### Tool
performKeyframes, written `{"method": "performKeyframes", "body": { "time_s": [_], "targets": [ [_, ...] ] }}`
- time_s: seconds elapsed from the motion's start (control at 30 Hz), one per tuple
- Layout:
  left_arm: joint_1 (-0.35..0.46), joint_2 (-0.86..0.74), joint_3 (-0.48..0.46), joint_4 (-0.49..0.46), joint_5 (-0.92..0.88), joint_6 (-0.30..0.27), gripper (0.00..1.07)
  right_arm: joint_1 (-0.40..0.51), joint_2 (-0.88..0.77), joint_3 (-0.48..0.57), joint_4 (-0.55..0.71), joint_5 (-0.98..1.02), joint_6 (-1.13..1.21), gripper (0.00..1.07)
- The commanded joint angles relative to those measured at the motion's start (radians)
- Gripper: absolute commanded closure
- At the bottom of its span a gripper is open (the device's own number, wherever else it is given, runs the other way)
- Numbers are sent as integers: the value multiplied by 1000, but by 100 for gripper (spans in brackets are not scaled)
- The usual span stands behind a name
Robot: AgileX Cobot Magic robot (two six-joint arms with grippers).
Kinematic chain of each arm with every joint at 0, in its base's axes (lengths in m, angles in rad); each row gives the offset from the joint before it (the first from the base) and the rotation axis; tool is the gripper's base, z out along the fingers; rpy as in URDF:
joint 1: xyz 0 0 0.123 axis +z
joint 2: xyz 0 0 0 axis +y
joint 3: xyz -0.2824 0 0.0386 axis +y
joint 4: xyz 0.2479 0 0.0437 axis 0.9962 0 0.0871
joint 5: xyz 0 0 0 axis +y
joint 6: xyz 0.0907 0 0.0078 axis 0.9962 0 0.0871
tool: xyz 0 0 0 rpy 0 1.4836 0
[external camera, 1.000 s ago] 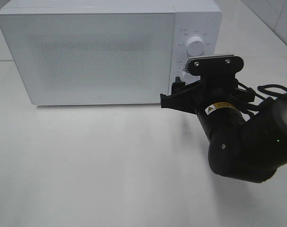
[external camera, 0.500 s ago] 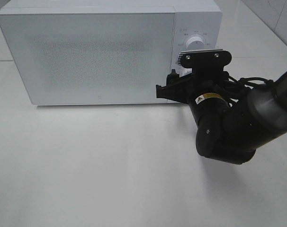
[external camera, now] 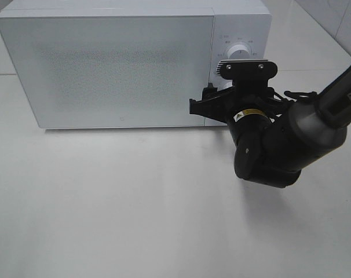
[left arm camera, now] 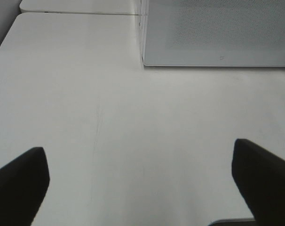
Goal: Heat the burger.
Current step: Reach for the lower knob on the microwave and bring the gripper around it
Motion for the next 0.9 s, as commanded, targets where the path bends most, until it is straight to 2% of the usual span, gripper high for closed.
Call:
{"method": "performKeyframes", "body": {
  "time_s": [0.03,0.3,0.37,0.4,0.43,0.47,0.5,0.53,0.57,0.63,0.67,0.73,0.9],
  "targets": [
    [2,-16,1,0,-12,-5,9,-9,6,-31,-17,-6,10,32],
    [2,-16,1,0,-12,-5,9,-9,6,-32,-4,-38,9,32],
    [2,-16,1,0,-12,-5,9,-9,6,-32,4,-44,9,39],
    [2,-16,1,0,-12,-5,9,-9,6,-32,4,-44,9,39],
    [2,-16,1,0,-12,-5,9,-9,6,-32,4,-44,9,42],
    [2,-16,1,0,-12,-5,9,-9,6,-32,4,-44,10,53],
    [2,-16,1,0,-12,-5,9,-9,6,-32,4,-44,10,53],
    [2,-16,1,0,-12,-5,9,-9,6,-32,4,-43,10,60],
    [2,-16,1,0,-12,-5,9,-9,6,-32,4,-43,10,60],
    [2,-16,1,0,-12,-5,9,-9,6,-32,4,-42,10,90],
    [2,-16,1,0,-12,-5,9,-9,6,-32,4,-42,10,90],
    [2,-16,1,0,-12,-5,9,-9,6,-32,4,-42,10,106],
    [2,-16,1,0,-12,-5,9,-9,6,-32,4,-67,10,107]
  ]
}}
